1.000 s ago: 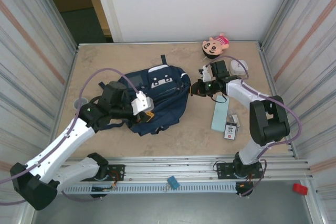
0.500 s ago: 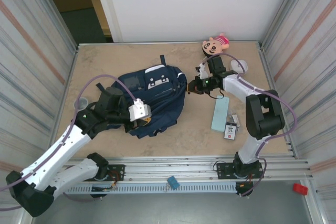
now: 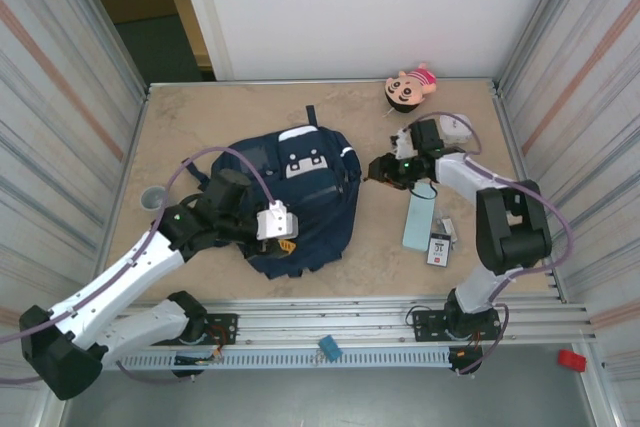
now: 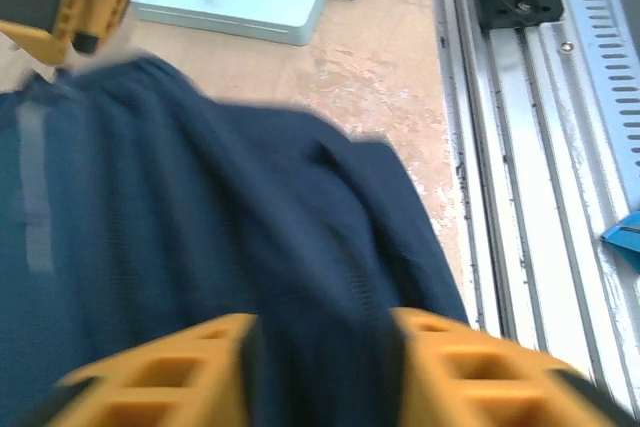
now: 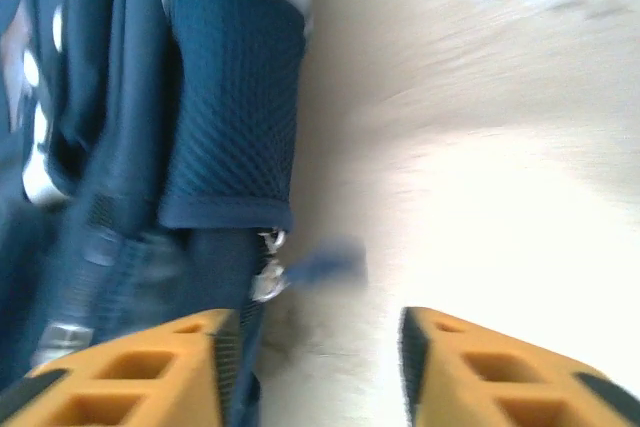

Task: Pack books, pencil case, and school supplies into a backpack

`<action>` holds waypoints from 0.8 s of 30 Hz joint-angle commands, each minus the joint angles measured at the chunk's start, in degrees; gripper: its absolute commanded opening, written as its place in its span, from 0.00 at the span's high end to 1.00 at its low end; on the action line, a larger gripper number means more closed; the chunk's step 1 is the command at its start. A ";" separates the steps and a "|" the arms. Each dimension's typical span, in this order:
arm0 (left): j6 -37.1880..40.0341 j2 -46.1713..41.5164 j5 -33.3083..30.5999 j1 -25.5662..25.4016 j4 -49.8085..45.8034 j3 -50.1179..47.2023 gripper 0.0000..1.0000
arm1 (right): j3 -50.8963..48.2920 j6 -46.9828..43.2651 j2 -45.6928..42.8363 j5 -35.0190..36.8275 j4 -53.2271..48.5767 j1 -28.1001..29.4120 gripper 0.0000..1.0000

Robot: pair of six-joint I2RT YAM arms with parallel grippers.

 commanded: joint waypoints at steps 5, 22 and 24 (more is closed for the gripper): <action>-1.12 -2.92 -6.44 -0.11 2.85 -1.04 0.24 | -5.73 -0.27 -18.14 5.00 -2.05 1.20 0.46; -8.45 16.48 -33.38 -8.78 12.07 1.46 0.15 | -16.41 3.95 -28.17 7.07 7.82 8.73 0.44; -9.25 17.22 -33.36 -8.76 15.46 0.69 0.14 | -16.67 3.88 -27.91 6.87 8.09 8.92 0.44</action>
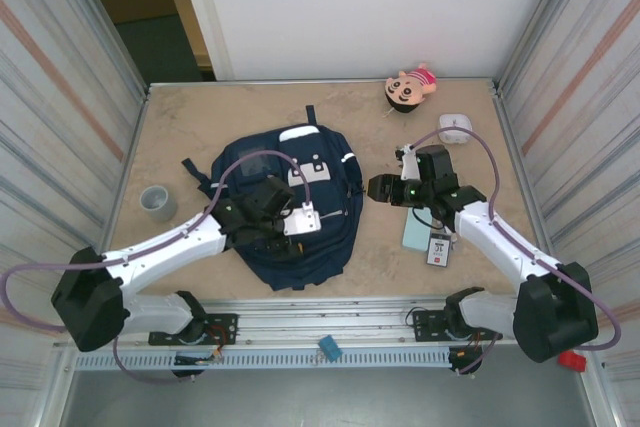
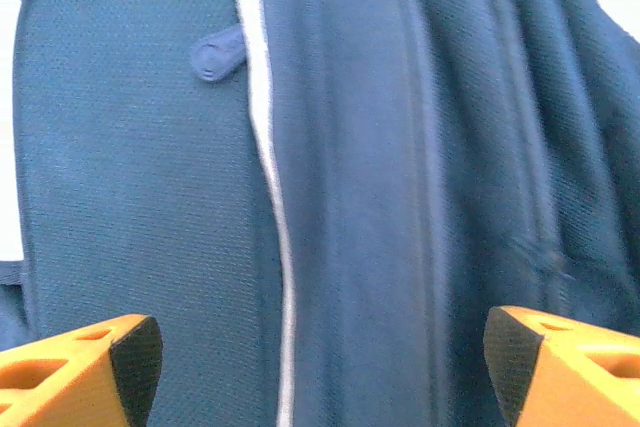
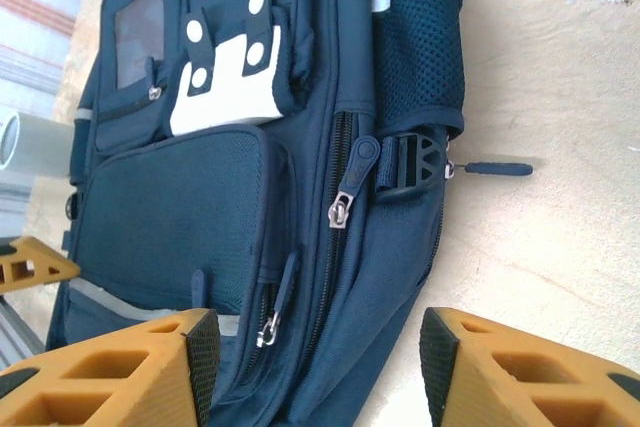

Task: Pack books, pencil case, and school supplies into a backpack

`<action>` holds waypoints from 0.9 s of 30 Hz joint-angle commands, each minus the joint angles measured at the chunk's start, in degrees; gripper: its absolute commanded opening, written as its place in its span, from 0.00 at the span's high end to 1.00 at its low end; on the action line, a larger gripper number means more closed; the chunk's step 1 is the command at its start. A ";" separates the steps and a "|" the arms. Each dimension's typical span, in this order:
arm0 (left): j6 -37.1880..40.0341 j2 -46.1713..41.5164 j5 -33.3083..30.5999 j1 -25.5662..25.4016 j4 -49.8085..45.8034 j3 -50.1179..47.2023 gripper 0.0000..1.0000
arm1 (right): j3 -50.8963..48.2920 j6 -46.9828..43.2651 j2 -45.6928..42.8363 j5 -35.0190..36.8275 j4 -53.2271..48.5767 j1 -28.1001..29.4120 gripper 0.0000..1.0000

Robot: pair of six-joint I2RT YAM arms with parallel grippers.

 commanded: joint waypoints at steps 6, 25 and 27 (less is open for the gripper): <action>-3.32 4.35 5.31 -0.52 9.04 2.32 0.12 | -1.30 0.99 -1.17 -0.74 3.68 0.58 0.44; -0.52 8.52 5.08 -0.63 14.00 4.27 0.93 | -3.17 -0.99 -4.38 -1.30 4.28 0.37 0.43; 1.89 4.67 10.41 0.03 12.85 3.68 1.00 | -3.61 -1.70 -5.61 -1.80 4.56 -0.07 0.43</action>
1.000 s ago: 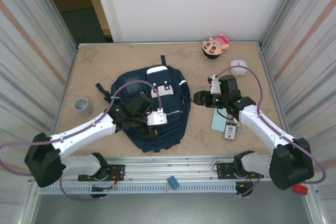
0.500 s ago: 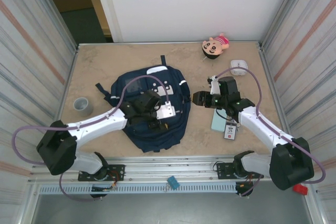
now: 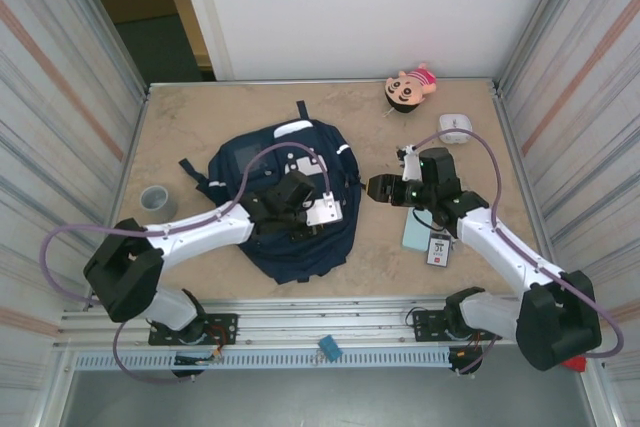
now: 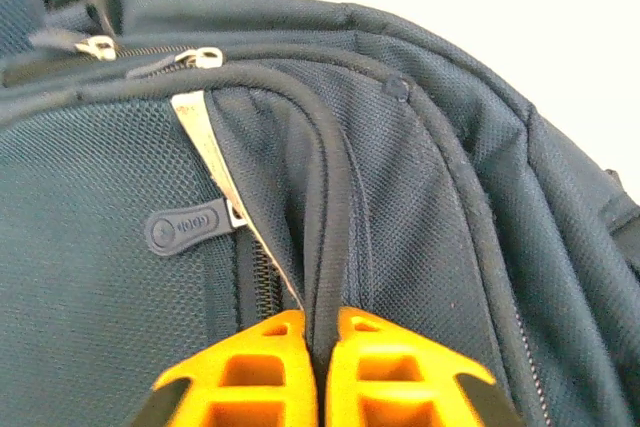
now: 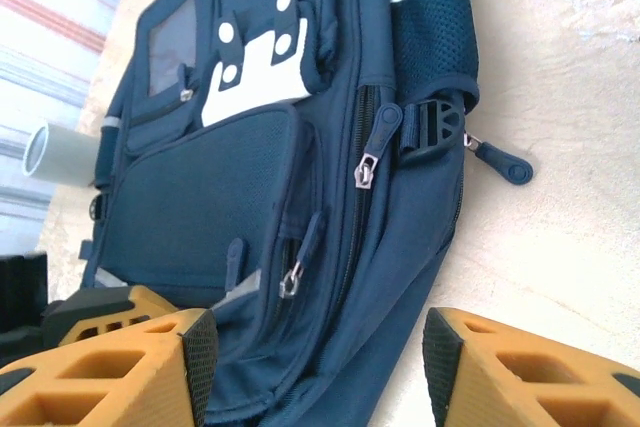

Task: Pack books, pencil case, and school supplies into a backpack

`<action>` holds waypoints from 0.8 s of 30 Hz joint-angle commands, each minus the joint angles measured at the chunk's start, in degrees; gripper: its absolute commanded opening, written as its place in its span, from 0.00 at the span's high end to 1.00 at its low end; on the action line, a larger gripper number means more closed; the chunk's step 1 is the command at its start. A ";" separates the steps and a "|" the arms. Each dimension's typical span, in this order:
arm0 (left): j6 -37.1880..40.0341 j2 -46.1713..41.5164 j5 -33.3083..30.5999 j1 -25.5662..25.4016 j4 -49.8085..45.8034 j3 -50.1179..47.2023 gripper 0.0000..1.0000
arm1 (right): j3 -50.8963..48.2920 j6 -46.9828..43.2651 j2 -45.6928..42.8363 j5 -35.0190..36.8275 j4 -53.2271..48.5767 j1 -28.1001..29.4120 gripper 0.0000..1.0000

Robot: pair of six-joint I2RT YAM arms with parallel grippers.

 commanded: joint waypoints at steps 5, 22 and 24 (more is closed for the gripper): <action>7.41 -16.38 22.78 7.01 -2.49 -1.25 1.00 | -1.17 -5.82 -6.66 -2.83 2.91 0.11 0.41; 25.97 -25.40 30.53 13.88 -11.82 -4.20 1.00 | 10.79 -20.91 14.75 -19.34 -1.48 5.06 0.37; 25.77 -25.56 30.62 13.97 -11.41 -4.42 1.00 | 11.92 -21.98 17.38 -19.20 -2.63 6.53 0.37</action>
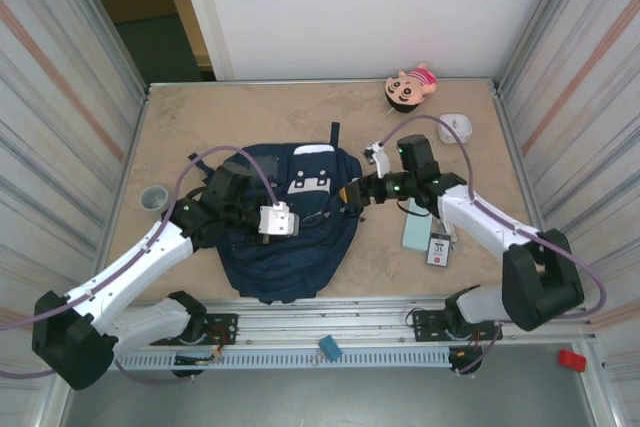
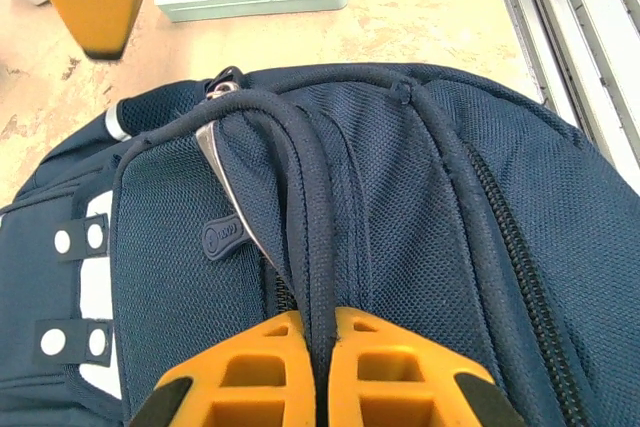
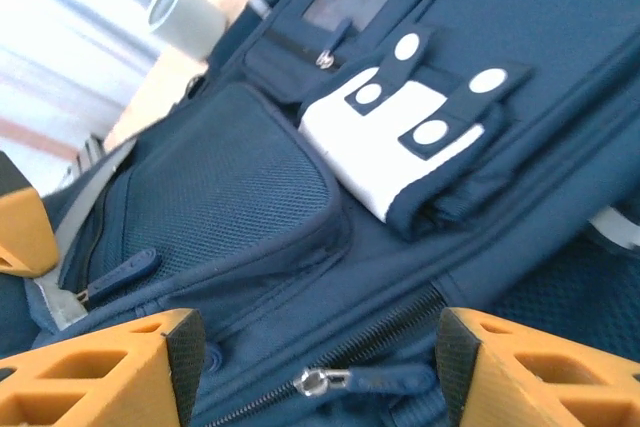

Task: Pack books, pencil case, and school supplies into a backpack

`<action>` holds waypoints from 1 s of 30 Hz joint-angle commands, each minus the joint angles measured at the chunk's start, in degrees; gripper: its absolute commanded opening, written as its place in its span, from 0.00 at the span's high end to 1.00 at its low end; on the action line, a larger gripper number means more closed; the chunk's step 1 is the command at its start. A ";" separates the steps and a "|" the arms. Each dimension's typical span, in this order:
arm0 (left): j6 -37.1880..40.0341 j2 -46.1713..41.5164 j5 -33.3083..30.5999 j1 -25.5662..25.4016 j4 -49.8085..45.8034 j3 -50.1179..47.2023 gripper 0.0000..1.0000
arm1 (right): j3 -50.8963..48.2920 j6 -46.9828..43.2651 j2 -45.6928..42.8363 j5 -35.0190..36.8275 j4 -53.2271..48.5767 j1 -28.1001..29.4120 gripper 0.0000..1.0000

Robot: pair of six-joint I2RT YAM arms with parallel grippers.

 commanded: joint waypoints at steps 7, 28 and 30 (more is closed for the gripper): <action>1.42 -4.00 4.63 0.72 5.41 -0.91 1.00 | 3.12 -6.22 8.54 -7.02 -4.19 1.86 0.39; 0.93 -5.41 2.50 1.93 6.90 -2.14 1.00 | 0.63 -9.01 0.16 -8.25 -12.70 -2.36 0.42; 0.92 -5.50 2.47 1.98 6.84 -2.08 1.00 | 0.80 -10.48 0.94 -4.71 -12.26 -1.21 0.42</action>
